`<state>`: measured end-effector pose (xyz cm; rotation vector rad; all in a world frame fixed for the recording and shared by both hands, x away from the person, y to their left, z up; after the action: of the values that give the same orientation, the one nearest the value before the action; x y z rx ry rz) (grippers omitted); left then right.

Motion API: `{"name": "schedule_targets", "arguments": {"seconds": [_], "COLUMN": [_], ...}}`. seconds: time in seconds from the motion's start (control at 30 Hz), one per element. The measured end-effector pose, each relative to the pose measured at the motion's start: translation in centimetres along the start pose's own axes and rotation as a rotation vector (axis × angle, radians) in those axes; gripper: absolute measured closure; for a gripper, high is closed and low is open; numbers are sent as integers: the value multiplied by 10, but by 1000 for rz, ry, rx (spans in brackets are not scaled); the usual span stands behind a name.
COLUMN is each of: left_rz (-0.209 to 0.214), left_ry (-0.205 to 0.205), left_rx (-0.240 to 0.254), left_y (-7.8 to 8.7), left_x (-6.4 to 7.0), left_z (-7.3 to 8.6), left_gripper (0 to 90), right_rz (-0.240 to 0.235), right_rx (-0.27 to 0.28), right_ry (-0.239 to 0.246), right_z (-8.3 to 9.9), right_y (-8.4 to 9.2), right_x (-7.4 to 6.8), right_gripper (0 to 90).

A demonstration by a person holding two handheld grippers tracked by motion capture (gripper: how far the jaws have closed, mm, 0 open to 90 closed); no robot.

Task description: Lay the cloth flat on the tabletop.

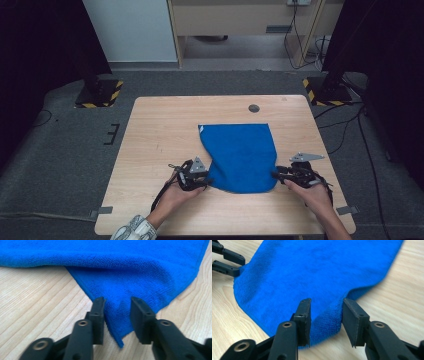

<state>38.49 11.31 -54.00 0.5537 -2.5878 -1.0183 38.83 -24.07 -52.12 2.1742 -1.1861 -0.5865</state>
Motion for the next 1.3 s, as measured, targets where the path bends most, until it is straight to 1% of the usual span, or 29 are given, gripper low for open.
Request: {"name": "schedule_targets", "arguments": {"seconds": [0.03,0.07,0.13,0.2,0.23,0.3,0.33,0.43,0.5,0.6,0.63,0.73,0.83,0.87,0.97,1.1,1.23,1.27,1.3], "left_rz": [2,2,15,22,23,23,23,15,12,6,0,-10,-20,-24,-25,-21,6,6,13], "left_ry": [3,3,-5,-3,-4,-8,-10,-9,-4,2,-2,7,16,17,29,41,47,47,39], "left_rx": [0,0,-12,-13,-15,-21,-23,-34,-41,-45,-47,-47,-50,-54,-55,-52,-71,-71,-76], "left_y": [0,0,-1,-1,-1,-1,0,3,5,11,13,20,27,29,33,34,32,32,31], "left_x": [1,1,3,4,4,4,5,3,2,2,2,1,2,3,4,5,16,16,23], "left_z": [0,0,-1,-2,-2,-2,-2,-2,0,3,4,6,9,11,14,14,13,13,13], "left_gripper": [680,706,757,800,821,855,870,880,881,882,882,882,882,882,882,881,880,880,878], "right_rz": [-2,-9,-13,-19,-11,-7,-6,-1,0,4,5,18,24,17,18,24,31,31,30], "right_rx": [0,-1,-1,-20,-36,-55,-50,-53,-44,-53,-58,-63,-66,-67,-63,-74,-88,-88,-97], "right_ry": [9,30,52,71,92,105,122,144,133,122,120,107,95,90,93,92,62,62,53], "right_z": [-3,-5,-11,-16,-18,-20,-20,-20,-18,-14,-13,-9,-6,-5,-5,-5,3,3,9], "right_y": [-3,-6,-13,-22,-26,-31,-32,-27,-21,-15,-14,-8,-3,-1,0,2,11,11,15], "right_x": [-3,-6,-13,-20,-24,-28,-30,-35,-34,-30,-29,-26,-27,-28,-30,-31,-25,-25,-23], "right_gripper": [613,622,647,653,664,676,683,708,721,767,776,796,815,827,844,859,862,862,863]}}
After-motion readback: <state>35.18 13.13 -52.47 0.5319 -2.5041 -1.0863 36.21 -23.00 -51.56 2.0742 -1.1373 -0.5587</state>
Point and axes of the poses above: each handheld gripper's, and its own axes: y roughly backward along the jaws, z roughly out of its underside, x roughly to its right, the point moved 2 cm from there along -y, roughly forward along the jaws, and after that the axes turned 10 degrees about z, right-handed, at the moved point
